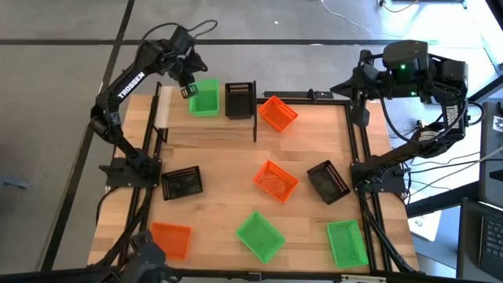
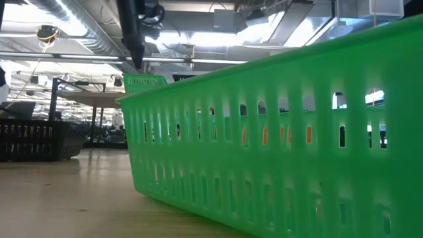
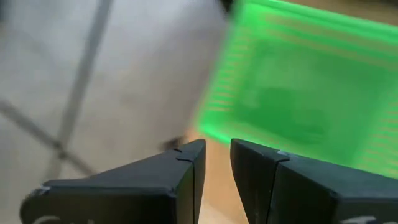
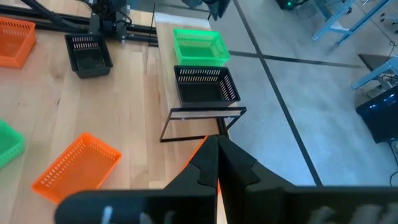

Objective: Stack baskets on shelf by color
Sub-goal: Put the bottom left orange bin on the shelf

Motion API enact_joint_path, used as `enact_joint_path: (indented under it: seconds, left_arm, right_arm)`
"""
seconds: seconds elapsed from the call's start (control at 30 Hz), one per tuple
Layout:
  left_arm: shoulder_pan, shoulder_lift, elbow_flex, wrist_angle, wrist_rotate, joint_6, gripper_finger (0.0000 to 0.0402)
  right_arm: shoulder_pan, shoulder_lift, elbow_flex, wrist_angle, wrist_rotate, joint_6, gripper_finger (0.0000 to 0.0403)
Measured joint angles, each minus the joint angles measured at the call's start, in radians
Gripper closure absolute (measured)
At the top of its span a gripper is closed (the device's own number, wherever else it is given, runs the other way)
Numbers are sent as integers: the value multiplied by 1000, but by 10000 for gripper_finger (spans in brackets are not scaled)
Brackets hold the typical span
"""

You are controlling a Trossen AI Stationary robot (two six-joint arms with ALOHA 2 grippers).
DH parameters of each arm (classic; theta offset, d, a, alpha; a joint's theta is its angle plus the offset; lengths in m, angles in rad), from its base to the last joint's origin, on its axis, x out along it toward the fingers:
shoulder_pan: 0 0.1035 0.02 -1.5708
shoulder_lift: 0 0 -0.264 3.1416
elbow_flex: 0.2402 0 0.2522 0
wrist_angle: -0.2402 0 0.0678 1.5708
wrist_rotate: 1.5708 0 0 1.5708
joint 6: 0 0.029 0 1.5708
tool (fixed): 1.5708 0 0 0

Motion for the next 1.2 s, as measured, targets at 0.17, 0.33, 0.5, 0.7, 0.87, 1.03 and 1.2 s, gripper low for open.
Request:
enact_joint_path:
  seconds: [0.17,0.33,0.5,0.7,0.87,1.03,1.2]
  left_arm:
    - [-1,-18,0,-115,180,-57,335]
    - [-44,-83,0,-135,243,-119,335]
    - [-115,-192,0,-151,246,-202,335]
    - [-264,-323,1,-204,340,-314,335]
    - [-461,-389,1,-261,381,-405,335]
    - [-669,-407,1,-322,400,-488,335]
    - [-870,-406,-36,-329,420,-607,335]
  right_arm:
    - [0,3,0,-53,-7,0,402]
    - [0,29,0,-54,-61,1,402]
    - [3,63,0,-53,-63,-12,402]
    - [48,67,0,-52,-113,-2,402]
    - [113,68,0,-52,-115,0,402]
    - [165,68,0,-47,-116,47,402]
    - [198,68,0,-26,-116,78,402]
